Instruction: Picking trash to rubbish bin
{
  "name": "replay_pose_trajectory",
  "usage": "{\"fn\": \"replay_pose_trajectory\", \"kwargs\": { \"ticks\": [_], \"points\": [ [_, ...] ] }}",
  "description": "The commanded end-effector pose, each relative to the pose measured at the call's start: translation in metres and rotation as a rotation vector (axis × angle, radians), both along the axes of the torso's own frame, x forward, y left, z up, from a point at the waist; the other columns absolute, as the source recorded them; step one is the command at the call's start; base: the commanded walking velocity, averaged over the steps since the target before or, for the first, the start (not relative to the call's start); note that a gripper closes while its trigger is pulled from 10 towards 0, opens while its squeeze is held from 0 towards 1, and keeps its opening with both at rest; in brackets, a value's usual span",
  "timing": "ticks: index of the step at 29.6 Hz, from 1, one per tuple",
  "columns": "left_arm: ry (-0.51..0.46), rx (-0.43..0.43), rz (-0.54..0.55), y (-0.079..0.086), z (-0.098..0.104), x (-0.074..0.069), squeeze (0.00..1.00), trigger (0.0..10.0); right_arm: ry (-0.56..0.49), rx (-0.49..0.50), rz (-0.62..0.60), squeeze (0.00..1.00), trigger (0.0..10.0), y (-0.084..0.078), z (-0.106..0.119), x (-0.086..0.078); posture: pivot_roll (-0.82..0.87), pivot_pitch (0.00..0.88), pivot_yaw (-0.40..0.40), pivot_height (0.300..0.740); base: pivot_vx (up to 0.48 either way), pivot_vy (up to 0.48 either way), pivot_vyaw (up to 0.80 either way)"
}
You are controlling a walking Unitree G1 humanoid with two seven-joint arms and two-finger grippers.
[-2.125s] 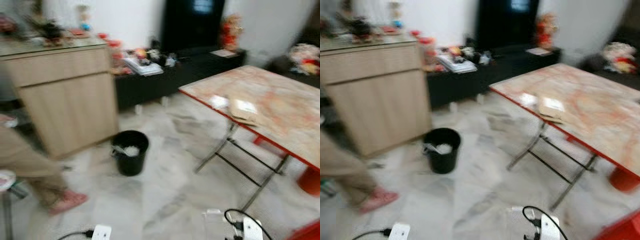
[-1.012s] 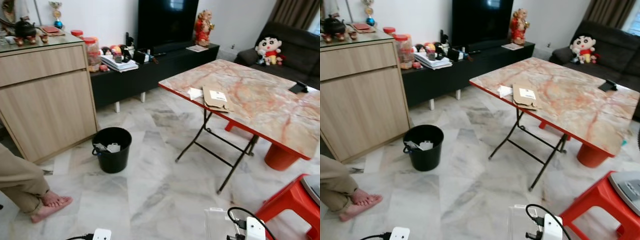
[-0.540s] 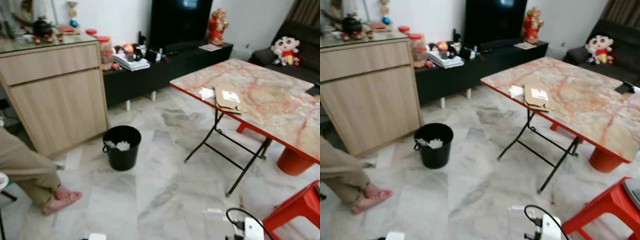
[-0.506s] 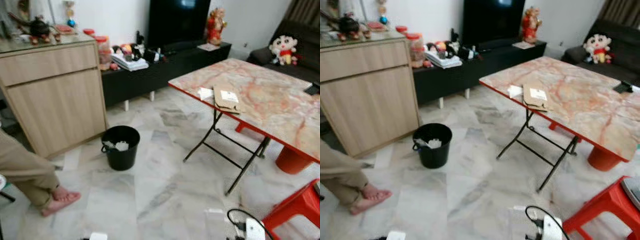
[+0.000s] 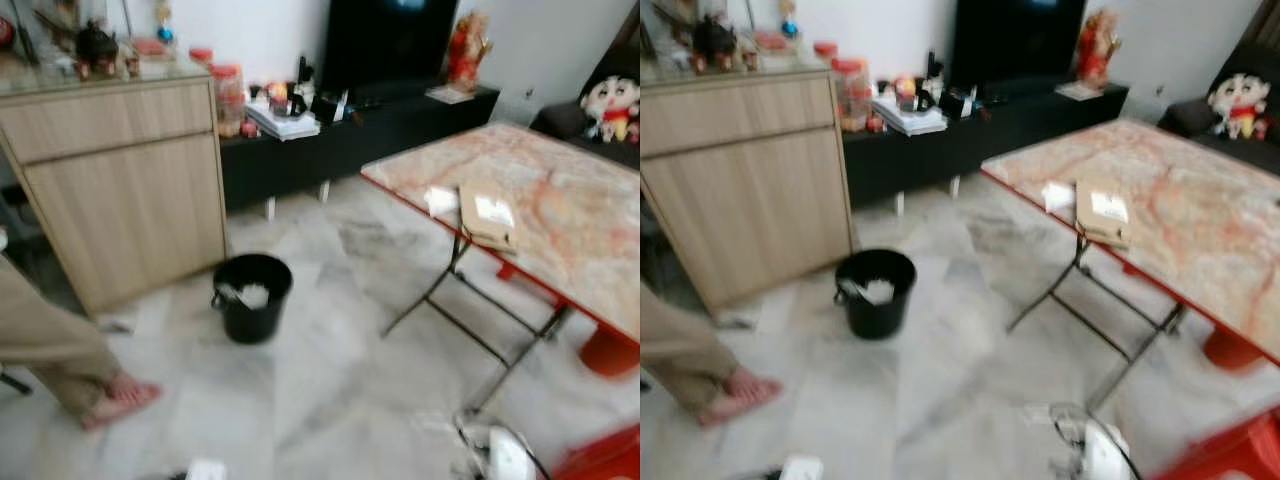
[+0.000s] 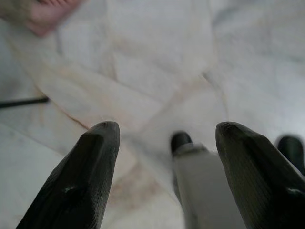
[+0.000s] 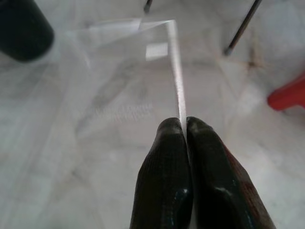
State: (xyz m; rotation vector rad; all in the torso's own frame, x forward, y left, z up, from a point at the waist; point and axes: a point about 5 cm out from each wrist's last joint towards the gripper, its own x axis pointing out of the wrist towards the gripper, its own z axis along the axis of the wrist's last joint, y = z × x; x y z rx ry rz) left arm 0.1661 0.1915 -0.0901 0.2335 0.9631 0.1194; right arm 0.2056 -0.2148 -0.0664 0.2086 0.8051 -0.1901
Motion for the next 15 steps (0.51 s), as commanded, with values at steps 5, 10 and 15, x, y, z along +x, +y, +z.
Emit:
{"fn": "replay_pose_trajectory", "kwargs": {
  "ticks": [5,10,15],
  "points": [
    [-0.032,-0.029,-0.025,-0.0135,0.0029,0.0096,0.0,10.0,0.031,-0.035,-0.047,0.0,10.0,-0.0188,-0.0025,-0.0124,-0.08,0.011,-0.109,0.74,0.334,0.0,0.0],
    [-0.033,-0.033,-0.023,-0.0145,0.0032,0.0104,0.0,10.0,0.035,-0.044,-0.038,0.0,10.0,-0.0193,-0.0026,-0.0127,-0.08,0.026,-0.114,0.74,0.337,0.0,0.0],
    [-0.031,-0.036,-0.018,-0.016,0.0027,0.0099,0.0,10.0,0.042,-0.046,-0.026,0.0,10.0,-0.0181,-0.004,-0.0149,-0.08,0.03,-0.118,0.74,0.335,0.0,0.27]
  ]
}}
